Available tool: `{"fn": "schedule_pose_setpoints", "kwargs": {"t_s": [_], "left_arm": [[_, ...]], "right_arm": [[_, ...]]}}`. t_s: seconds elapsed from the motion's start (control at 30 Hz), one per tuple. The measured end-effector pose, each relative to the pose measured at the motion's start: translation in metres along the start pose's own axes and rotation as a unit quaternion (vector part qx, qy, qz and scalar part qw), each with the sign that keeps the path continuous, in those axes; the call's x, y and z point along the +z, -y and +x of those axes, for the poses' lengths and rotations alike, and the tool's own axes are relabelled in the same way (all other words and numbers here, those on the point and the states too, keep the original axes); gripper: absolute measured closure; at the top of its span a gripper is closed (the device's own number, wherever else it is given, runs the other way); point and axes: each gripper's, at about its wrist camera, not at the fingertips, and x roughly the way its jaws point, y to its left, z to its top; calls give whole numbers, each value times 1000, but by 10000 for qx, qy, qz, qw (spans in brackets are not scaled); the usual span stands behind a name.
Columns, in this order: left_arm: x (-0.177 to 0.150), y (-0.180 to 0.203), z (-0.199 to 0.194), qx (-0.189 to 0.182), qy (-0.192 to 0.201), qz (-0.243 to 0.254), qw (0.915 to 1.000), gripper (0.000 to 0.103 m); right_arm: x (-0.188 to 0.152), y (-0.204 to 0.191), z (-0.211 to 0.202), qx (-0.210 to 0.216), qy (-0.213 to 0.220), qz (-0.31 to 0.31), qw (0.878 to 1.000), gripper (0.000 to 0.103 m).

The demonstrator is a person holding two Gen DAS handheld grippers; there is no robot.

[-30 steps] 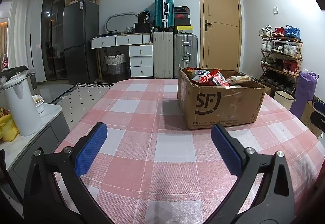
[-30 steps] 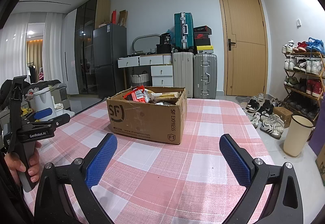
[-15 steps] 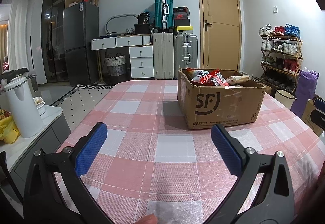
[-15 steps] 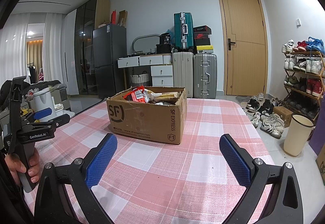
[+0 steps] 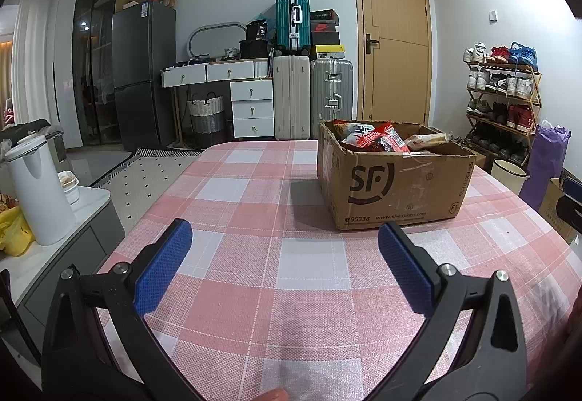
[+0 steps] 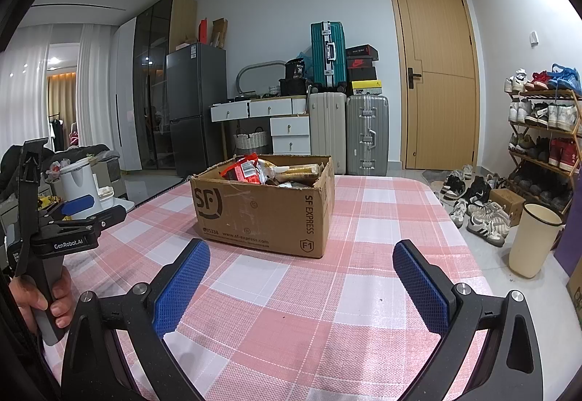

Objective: Organize snacks

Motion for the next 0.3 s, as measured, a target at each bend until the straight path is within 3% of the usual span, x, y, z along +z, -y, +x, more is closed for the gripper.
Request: {"fn": "schedule_pose_setpoints", "kwargs": {"t_s": [0.3], "left_arm": [[-1,2,-1,-105,30,62,9999,1]], "right_arm": [[0,0,0,-1,9,-4,10000,1]]}}
